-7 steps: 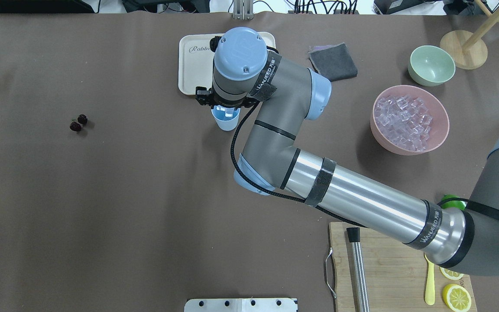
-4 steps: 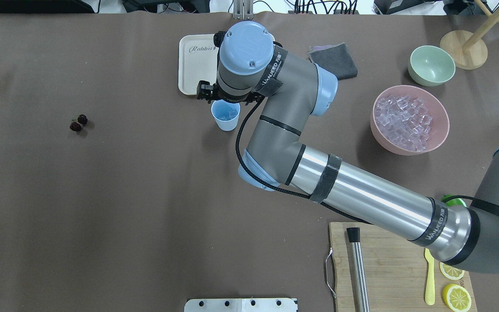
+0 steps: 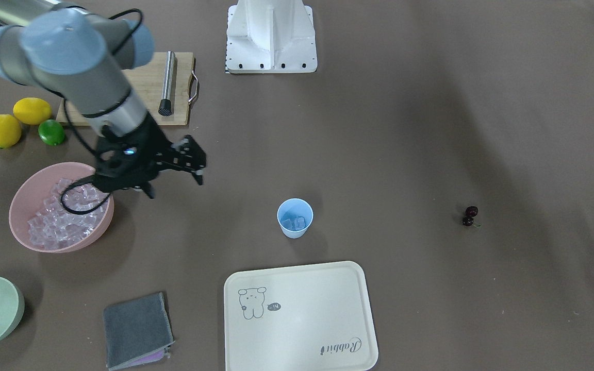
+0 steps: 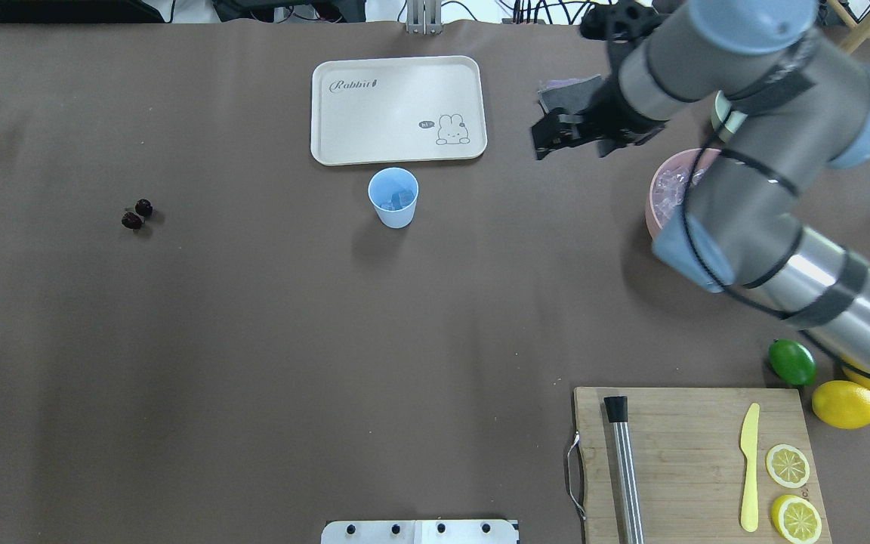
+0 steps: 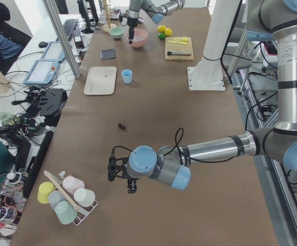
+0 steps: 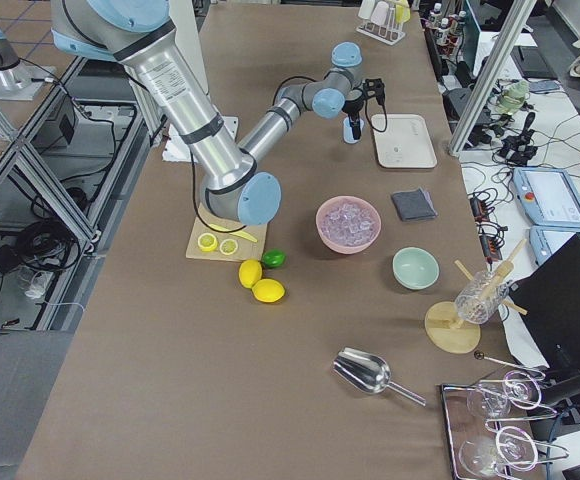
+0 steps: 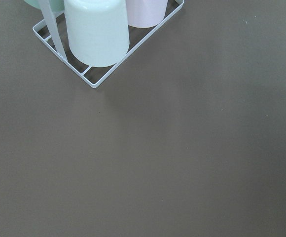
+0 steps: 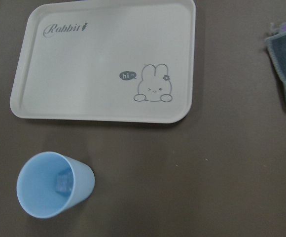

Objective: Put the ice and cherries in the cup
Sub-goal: 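Open the right gripper over the cup and withdraw the right arm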

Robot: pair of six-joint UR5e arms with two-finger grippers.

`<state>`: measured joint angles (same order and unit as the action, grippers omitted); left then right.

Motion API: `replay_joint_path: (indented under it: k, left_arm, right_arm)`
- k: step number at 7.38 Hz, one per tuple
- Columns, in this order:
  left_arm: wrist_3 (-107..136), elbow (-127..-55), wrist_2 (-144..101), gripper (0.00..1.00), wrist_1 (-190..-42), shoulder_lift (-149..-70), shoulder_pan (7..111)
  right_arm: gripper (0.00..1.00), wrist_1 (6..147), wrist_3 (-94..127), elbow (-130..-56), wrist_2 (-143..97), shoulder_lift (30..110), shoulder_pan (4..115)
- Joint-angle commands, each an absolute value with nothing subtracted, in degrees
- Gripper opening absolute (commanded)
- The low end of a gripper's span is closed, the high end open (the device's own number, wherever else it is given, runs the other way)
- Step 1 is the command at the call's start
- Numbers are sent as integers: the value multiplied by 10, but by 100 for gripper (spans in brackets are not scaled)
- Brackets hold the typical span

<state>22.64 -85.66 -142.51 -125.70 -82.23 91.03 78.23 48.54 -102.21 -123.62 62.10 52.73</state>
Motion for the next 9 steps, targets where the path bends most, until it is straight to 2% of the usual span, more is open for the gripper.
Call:
replay_joint_path:
  k: [1,3,5,7,9]
  left_arm:
    - [341,-863,-1413,98,-1329,-826,842]
    - [464,-874,-1341,98,-1401,-841,737]
    - [473,-871,-1318,97,-1398,-879,688]
    - [471,-860,-1268,97,-1362,-955,616]
    - [463,-820,-1215,97,-1248,-1077,557]
  right_arm:
    - [99,780,281,-1077,-1350,772,662]
    - [99,785,107,-1067,-1389,853,770]
    - [99,783,-24,-1059,-1394,932,853]
    - [99,778,-113,-1030,-1394,982,902]
    - [99,777,-129,-1025,-1386,1003,926]
